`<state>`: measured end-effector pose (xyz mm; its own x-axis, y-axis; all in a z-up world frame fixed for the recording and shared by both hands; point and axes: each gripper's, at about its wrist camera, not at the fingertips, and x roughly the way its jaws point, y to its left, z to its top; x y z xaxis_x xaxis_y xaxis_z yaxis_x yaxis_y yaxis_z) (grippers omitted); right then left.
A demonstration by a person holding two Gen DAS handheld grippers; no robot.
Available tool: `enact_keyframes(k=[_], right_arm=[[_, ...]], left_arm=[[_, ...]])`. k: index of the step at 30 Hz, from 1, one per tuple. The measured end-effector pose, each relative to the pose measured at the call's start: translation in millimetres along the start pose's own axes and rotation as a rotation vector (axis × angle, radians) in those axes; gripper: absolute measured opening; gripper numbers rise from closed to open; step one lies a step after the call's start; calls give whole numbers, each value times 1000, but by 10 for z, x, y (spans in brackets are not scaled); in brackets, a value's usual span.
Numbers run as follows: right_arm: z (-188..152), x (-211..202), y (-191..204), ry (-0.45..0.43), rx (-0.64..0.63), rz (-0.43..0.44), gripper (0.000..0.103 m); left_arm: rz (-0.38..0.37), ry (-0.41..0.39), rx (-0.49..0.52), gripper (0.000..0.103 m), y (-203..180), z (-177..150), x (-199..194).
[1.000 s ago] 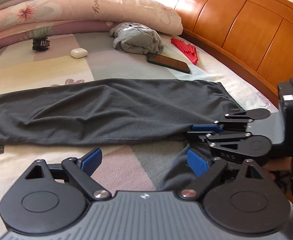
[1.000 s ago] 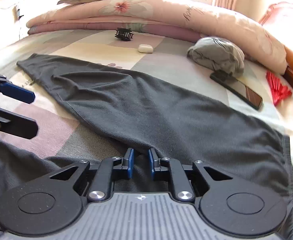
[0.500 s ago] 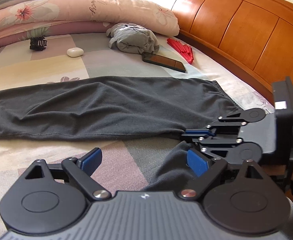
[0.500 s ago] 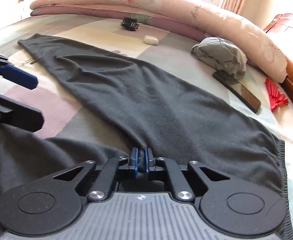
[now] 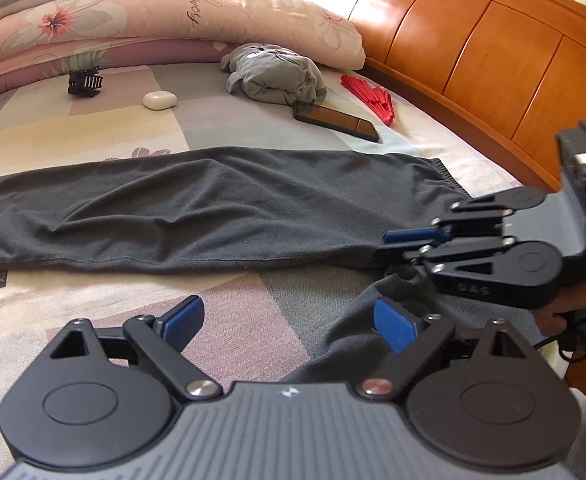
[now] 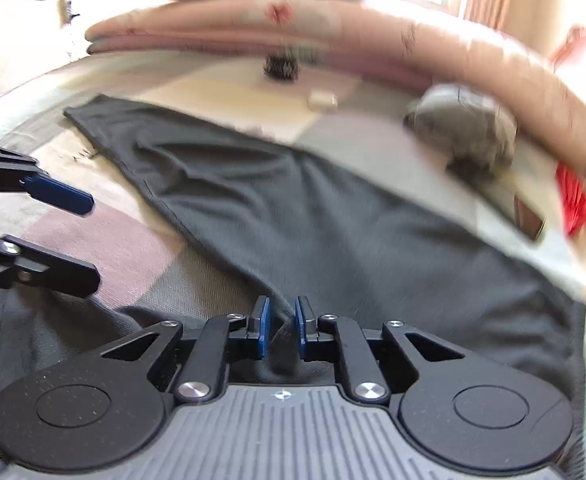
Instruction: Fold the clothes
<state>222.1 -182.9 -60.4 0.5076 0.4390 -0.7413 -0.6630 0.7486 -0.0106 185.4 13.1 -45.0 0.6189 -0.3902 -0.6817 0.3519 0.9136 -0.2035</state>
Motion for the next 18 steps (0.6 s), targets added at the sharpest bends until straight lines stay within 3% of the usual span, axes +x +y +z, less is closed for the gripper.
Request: enact_keyframes(k=[2,5,8,10,13,16,18], right_arm=[[-4,64,-26,39,35,57,25],[34,-31,-112,-16,93,101,26],[140,-10,-192,-67,165,57,26],[207,114,-173,-61,169,-21,26],[232,336,-55,34,110,-17,26],[206,209,109,32,-5,39,25],[173,78,61,10,12,36,27]], left_arm=[[4,-4,1,92,4,14,-15],[11,-8,2,92,11,26,-37],[17,-5,-7,92,29,25,-30],[25,-2,-13,92,36,31,-22],[36,2,-7,92,43,35,-38],[47,9,6,92,74,55,-44],[55,14,14,92,101,80,-33]])
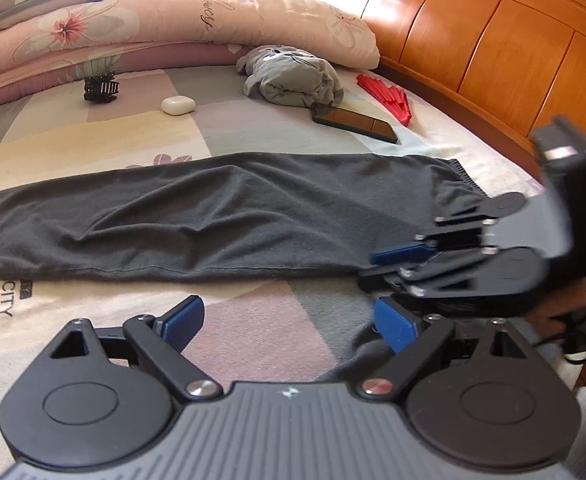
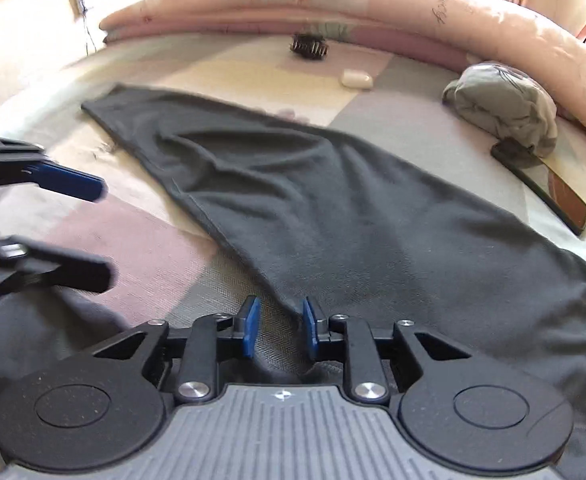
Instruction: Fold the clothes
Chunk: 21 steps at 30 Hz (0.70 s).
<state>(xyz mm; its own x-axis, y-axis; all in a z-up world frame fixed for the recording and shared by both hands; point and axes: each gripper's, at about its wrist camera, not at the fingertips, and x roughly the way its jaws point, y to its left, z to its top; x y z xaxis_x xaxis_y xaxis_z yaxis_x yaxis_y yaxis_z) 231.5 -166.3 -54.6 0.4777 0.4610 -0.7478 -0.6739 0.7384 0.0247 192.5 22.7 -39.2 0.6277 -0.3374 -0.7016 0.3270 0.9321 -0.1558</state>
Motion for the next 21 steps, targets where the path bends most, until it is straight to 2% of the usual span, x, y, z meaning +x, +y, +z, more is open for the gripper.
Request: enact_keyframes(k=[5,10,13,15,16,19,21], right_arm=[[-160,-269,-208,-32,96,-118,37],[-415,-362,-376,-18,202,-170,50],[-546,-367,-452,-18,246,-175,56],[-615,-386,-497,-13,263,-181,58],[-645,-408,-524,-15,272,-179,58],[-648,-496,-661,-34,334,-153,59],[-563,-529,-785,-66,361,-141,64]], left_arm=[[-7,-13,21,92,114,198,165],[-19,-6,-26,92,332,447,567],[-2,64,-46,92,420,434,827],[8,106,-35,92,467,301,872],[8,94,-7,92,472,233,820],[66,134,29,92,446,167,685],[98,144,37,92,417,208,618]])
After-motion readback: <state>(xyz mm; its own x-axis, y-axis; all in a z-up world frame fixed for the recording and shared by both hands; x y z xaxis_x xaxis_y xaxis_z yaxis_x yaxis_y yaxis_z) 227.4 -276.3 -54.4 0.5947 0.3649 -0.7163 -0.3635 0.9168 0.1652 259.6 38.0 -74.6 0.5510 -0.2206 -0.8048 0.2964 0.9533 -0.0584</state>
